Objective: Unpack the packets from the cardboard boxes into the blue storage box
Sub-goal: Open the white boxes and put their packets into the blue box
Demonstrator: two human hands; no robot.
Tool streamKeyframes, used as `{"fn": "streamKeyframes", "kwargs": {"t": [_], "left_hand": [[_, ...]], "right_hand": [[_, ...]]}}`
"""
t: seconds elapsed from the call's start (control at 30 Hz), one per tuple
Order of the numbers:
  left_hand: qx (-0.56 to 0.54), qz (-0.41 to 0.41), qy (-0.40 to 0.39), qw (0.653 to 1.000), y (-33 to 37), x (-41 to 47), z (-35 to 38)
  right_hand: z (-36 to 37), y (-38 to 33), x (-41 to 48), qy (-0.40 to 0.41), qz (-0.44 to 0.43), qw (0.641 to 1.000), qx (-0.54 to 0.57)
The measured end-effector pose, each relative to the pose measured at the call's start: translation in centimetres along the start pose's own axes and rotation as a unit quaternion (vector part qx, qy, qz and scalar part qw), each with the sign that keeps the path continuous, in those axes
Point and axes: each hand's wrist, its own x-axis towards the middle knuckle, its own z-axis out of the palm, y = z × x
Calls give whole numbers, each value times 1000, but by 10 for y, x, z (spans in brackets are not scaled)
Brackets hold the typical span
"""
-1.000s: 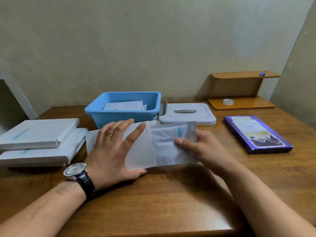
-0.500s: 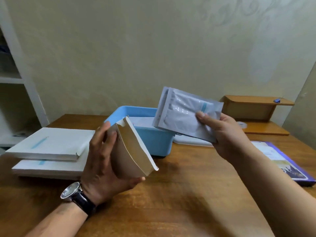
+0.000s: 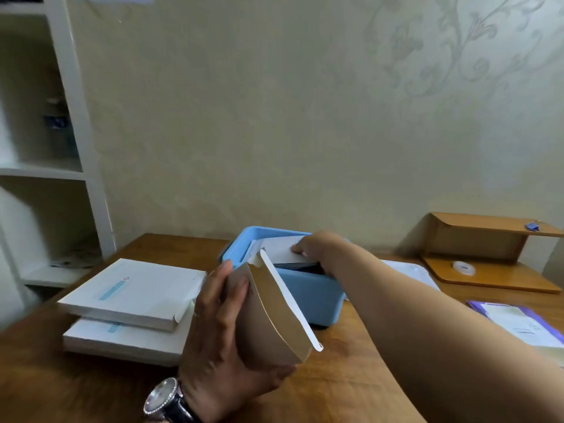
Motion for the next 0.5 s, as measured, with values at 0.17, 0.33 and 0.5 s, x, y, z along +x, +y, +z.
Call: {"fn": "streamKeyframes", "kwargs": {"t": [0.17,0.33,0.5], "left_hand": [[16,6,-5,1000,-1,-1,0],[15,13,-3,1000,-1,0,1],[17,21,4,1000,2,1,3]], "right_hand": [[4,0,-1,37,-19,977,-209],[12,-2,3,136,-225,911,-317],[28,-8,14,-21,-258,907,-333]]}}
